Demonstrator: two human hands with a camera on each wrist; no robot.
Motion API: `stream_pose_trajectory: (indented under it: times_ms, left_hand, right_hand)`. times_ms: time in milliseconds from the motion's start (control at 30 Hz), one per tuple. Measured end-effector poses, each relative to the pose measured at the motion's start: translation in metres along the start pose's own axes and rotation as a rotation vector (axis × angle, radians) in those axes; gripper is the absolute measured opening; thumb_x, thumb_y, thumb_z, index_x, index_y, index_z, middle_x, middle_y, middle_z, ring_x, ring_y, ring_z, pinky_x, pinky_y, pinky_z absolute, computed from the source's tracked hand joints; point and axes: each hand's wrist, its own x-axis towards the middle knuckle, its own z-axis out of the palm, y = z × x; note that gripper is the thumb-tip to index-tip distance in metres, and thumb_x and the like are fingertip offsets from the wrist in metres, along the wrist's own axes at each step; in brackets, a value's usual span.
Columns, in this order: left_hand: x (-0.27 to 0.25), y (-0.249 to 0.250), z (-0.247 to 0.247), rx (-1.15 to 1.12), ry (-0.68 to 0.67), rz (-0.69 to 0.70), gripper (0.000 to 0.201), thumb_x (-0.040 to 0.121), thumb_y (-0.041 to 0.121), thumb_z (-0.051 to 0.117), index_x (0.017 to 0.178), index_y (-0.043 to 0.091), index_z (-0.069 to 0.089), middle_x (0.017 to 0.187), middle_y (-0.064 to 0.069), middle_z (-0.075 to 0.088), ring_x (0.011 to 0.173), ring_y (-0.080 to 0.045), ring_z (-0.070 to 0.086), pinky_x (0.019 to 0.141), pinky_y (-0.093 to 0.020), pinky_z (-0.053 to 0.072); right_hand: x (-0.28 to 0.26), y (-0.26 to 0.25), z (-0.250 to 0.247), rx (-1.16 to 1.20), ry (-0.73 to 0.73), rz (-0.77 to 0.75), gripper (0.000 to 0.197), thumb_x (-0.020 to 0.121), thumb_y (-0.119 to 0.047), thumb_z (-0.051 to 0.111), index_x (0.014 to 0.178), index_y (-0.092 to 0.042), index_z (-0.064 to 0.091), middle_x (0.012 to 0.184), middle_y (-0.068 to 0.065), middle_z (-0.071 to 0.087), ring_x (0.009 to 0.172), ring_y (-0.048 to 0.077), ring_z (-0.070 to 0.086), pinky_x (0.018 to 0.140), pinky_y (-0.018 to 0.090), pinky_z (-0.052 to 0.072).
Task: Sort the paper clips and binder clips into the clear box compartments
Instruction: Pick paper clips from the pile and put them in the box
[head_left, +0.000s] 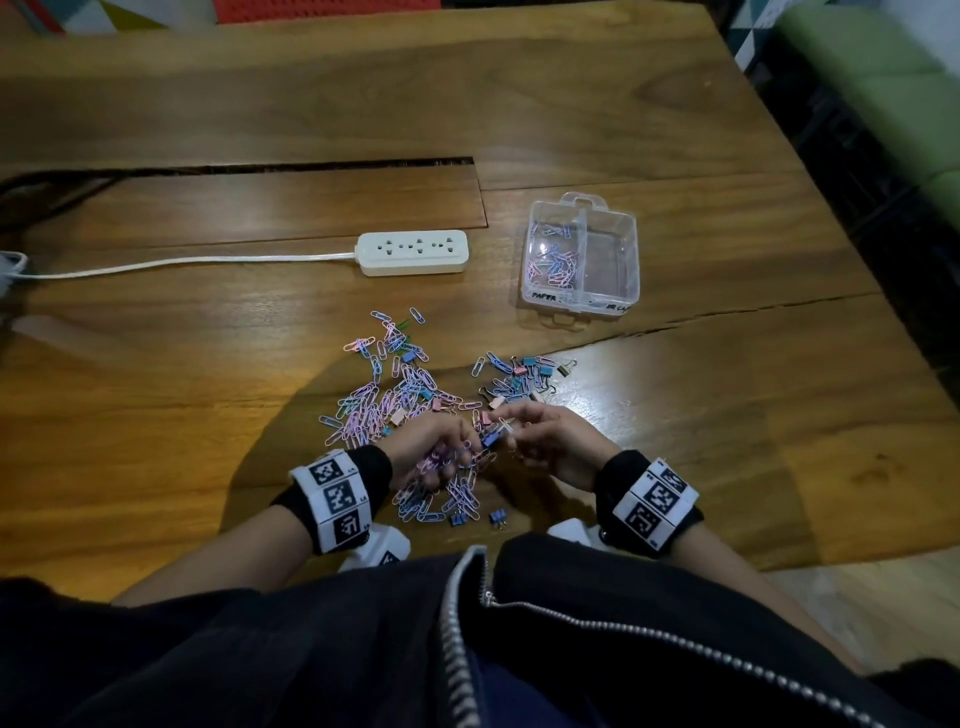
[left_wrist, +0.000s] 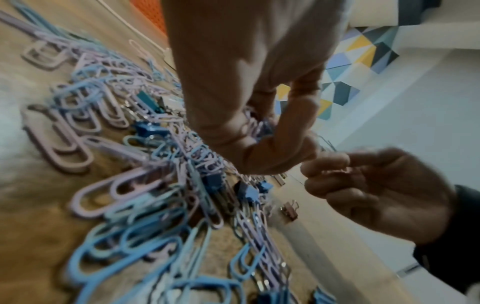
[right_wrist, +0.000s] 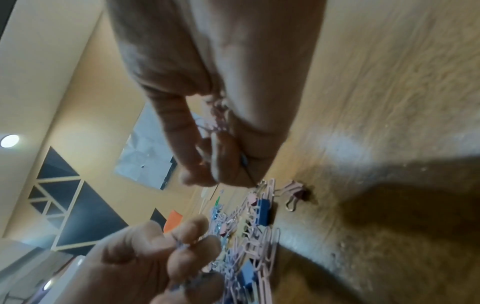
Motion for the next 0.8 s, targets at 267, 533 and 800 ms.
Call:
stream_pose_trajectory:
  times_ms: [267,533,800]
  left_hand:
    - [-0.002,-0.014,0.018,1.045,0.071,0.099,0.038,0.074,0.03,0.071,0.06,0.024,0.037,0.061,0.008,0.043,0.058,-0.009,0.04,0.059,-0.027,0.036]
    - [-0.007,-0.024,0.025,1.348,0.237,0.202,0.03,0.081,0.039,0.062,0.104,0.021,0.056,0.106,0.001,0.063,0.1,-0.018,0.057,0.082,-0.029,0.046]
    - [-0.006,-0.025,0.023,1.447,0.219,0.271,0.012,0.089,0.028,0.046,0.078,0.022,0.047,0.084,0.001,0.055,0.084,-0.02,0.056,0.066,-0.027,0.039]
  right_hand:
    - [0.006,-0.001,0.002,-0.148,0.062,0.044,0.029,0.092,-0.012,0.033,0.067,-0.016,0.048,0.058,-0.001,0.047,0.039,0.004,0.035,0.033,0.013,0.024]
    - [0.007,0.016,0.02,-0.959,0.133,-0.121,0.024,0.078,-0.016,0.068,0.069,-0.02,0.046,0.067,0.0,0.052,0.06,0.013,0.045,0.059,0.022,0.041]
    - [0.013,0.024,0.025,-1.385,0.235,-0.301,0.021,0.084,-0.025,0.06,0.105,-0.027,0.063,0.103,0.002,0.069,0.098,0.022,0.062,0.084,0.03,0.048]
